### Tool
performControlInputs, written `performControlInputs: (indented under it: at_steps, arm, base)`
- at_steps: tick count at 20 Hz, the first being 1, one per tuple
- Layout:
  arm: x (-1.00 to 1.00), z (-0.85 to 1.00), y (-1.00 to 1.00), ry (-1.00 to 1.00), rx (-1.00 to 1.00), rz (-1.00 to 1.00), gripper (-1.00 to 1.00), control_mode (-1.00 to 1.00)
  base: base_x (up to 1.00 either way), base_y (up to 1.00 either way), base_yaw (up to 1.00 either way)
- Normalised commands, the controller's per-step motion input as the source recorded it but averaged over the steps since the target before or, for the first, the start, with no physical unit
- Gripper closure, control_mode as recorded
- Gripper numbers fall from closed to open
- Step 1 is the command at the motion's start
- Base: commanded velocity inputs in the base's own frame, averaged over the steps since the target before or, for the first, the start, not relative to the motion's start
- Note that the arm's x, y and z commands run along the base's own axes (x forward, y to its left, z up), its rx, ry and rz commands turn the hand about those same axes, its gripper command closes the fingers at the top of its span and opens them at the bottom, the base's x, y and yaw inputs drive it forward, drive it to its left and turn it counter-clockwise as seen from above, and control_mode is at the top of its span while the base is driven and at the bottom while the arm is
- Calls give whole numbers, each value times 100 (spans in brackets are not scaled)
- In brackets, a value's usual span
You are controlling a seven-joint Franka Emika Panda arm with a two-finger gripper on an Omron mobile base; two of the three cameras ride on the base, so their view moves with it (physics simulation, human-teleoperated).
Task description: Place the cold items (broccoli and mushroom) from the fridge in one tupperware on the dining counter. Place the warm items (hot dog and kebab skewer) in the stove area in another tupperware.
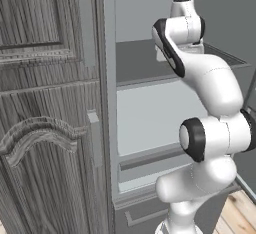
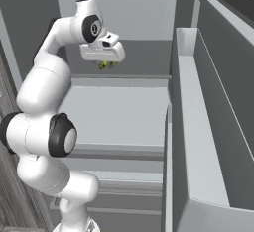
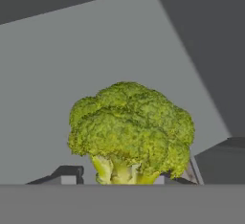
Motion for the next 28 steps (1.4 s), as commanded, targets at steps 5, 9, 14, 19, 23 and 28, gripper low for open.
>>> performControlInputs:
  at_steps: [5,9,14,19,23,28]
  arm:
    - [-32,-11,0,-4,0,0,100,-100]
    - [-71,-4,0,-32,0,0,100,-100]
    - [-97,0,0,-33,0,0,100,-100]
    - [-100,10,0,-19,3,0,100,-100]
    - [-100,12,0,-11,5,0,100,-100]
    - [-100,17,0,0,5,0,100,-100]
  base:
    - [0,0,0]
    - [0,0,0]
    - [0,0,0]
    - [0,0,0]
    - [0,0,0]
    - [0,0,0]
